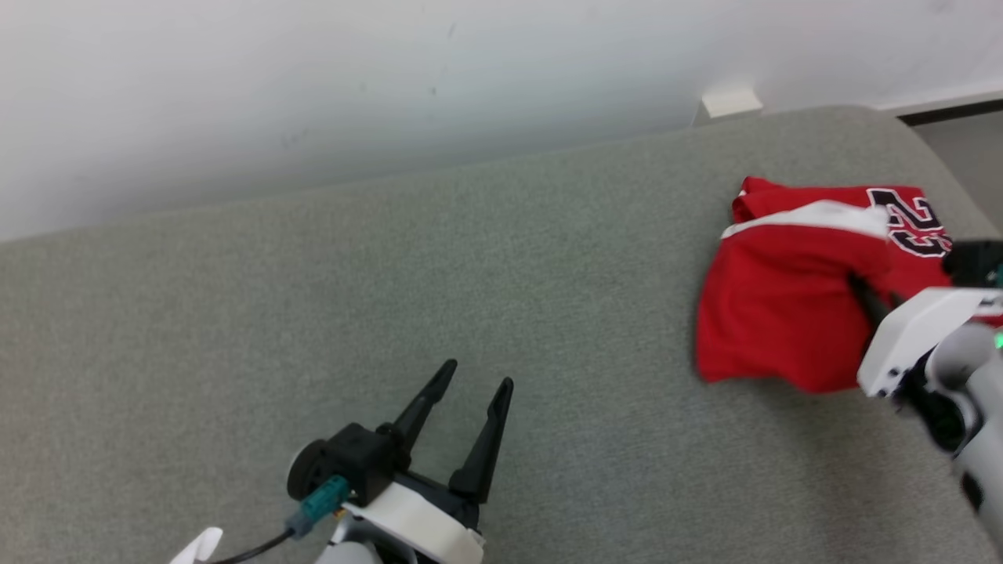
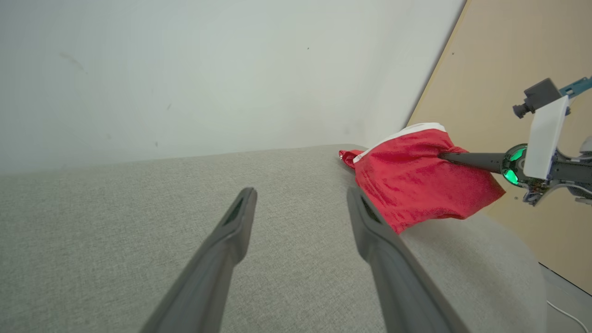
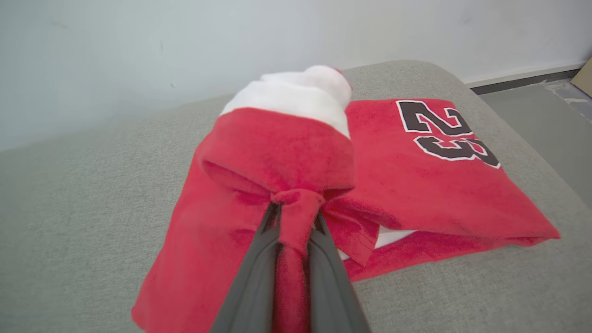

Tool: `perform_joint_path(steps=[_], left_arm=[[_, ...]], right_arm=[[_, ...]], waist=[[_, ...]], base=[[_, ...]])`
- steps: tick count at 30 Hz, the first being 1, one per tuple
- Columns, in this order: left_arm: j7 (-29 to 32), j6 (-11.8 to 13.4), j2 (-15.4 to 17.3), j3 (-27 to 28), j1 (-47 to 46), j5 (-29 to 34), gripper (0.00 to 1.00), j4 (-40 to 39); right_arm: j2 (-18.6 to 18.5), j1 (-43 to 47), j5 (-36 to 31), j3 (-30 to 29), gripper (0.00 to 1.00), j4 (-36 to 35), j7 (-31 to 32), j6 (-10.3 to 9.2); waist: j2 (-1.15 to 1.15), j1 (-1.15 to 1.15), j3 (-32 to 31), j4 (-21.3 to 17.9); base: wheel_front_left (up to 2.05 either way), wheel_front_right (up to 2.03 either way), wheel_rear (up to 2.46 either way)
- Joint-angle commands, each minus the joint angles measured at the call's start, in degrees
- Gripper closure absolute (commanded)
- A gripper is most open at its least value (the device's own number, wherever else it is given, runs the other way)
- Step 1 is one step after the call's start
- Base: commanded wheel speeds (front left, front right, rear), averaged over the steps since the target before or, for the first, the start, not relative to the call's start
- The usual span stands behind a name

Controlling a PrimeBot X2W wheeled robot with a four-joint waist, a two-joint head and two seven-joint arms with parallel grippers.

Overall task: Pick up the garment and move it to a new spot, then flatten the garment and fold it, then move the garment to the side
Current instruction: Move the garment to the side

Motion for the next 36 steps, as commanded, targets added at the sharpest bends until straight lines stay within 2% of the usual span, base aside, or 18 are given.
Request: perform_joint_path(steps=[1, 7, 17, 21, 22, 24, 25, 27, 28, 36], left_arm=[[0.0, -0.2, 0.9, 0.2, -0.8, 0.5, 0.00, 0.0], [0.0, -0.2, 2.6, -0.4, -3.1, 0.8, 0.00, -0.3], [0.0, -0.2, 4.3, -0.3, -5.4, 0.7, 0.00, -0.9], [0.0, -0.2, 4.3, -0.2, -6.1, 0.6, 0.00, -1.1], [0.0, -0.2, 4.3, -0.1, -6.4, 0.6, 0.00, -1.0], [0.0, -0.2, 4.2, -0.1, -6.6, 0.5, 0.00, -1.0], [0.0, -0.2, 4.1, 0.0, -6.7, 0.4, 0.00, -1.0], [0.0, -0.2, 4.1, 0.3, -6.8, 0.3, 0.00, -0.9], [0.0, -0.2, 4.0, 0.6, -6.8, 0.3, 0.00, -1.0], [0.0, -0.1, 3.8, 4.6, -4.5, 0.3, 0.00, -1.2]], right_arm=[[-0.9, -1.4, -0.7, 0.4, 1.00, -0.3, 0.2, -0.14], [-7.2, -7.2, -2.6, 3.4, 1.00, -1.9, 2.2, -0.15], [-20.6, -10.9, -1.9, 9.3, 1.00, -6.0, 5.8, -0.15], [-22.6, -10.8, -1.7, 10.7, 0.99, -3.6, 6.3, -0.15], [-22.8, -10.7, -2.0, 11.0, 0.85, -2.6, 6.4, -0.15], [-22.5, -10.3, -2.4, 11.6, 0.82, -0.6, 6.4, -0.15], [-22.6, -10.2, -2.7, 11.8, 0.75, 0.4, 5.9, -0.15], [-22.0, -9.8, -2.4, 11.5, 0.53, 2.9, 5.1, -0.15], [-21.6, -9.7, -2.1, 11.2, 0.00, 4.0, 4.6, -0.15], [-20.3, -11.0, -3.7, 11.1, 0.00, 9.4, -0.3, -0.15]], waist=[[0.00, 0.00, 1.8, 0.9], [0.00, 0.00, 7.9, 3.3], [0.00, 0.00, 13.8, 6.4], [0.00, 0.00, 15.1, 7.5], [0.00, 0.00, 15.3, 7.7], [0.00, 0.00, 15.5, 8.2], [0.00, 0.00, 15.5, 8.4], [0.00, 0.00, 15.3, 8.9], [0.00, 0.00, 15.1, 9.1], [0.00, 0.00, 9.8, 9.9]], base=[[0.00, 0.00, 0.00], [0.00, 0.00, 0.00], [0.00, 0.00, 0.00], [0.00, 0.00, 0.00], [0.00, 0.00, 0.00], [0.00, 0.00, 0.00], [0.00, 0.00, 0.00], [0.00, 0.00, 0.00], [0.00, 0.00, 0.00], [0.00, 0.00, 0.00]])
